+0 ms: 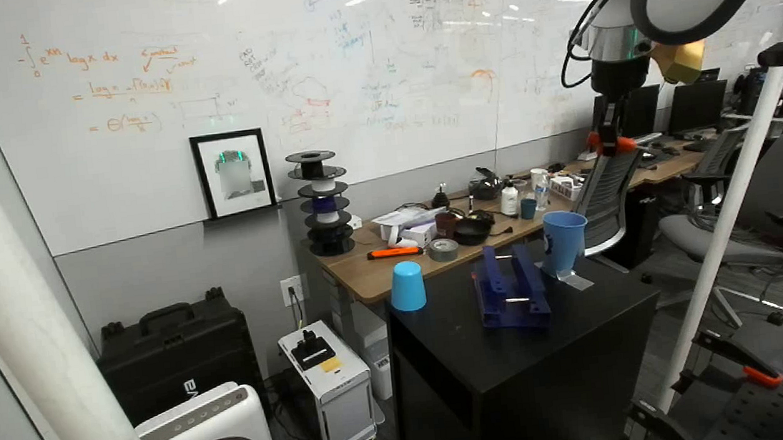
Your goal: Put the wrench inside the blue cup on the right
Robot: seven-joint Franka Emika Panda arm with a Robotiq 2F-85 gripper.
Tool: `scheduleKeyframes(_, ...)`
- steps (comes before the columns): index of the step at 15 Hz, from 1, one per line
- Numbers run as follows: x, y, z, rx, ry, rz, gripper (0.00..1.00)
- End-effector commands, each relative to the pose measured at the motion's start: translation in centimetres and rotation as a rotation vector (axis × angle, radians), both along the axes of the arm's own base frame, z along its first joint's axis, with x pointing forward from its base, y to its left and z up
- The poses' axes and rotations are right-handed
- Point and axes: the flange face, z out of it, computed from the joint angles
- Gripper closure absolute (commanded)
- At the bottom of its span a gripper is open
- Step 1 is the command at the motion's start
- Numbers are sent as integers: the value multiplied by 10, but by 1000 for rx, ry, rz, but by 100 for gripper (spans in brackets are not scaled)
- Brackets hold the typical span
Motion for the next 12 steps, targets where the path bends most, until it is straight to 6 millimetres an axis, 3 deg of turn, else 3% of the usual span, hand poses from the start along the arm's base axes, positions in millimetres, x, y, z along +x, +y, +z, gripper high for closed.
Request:
scheduleKeyframes(1, 43, -5, -29, -41, 9, -52, 85)
scheduleKeyframes(5, 72, -9, -61, -67, 38, -78, 85)
scheduleKeyframes(9, 81, 0, -91, -21, 106, -48, 81)
scheduleKeyframes(10, 80, 4, -93, -19, 110, -49, 59)
scheduleKeyframes(12, 76, 13, -83, 18, 102, -62, 47)
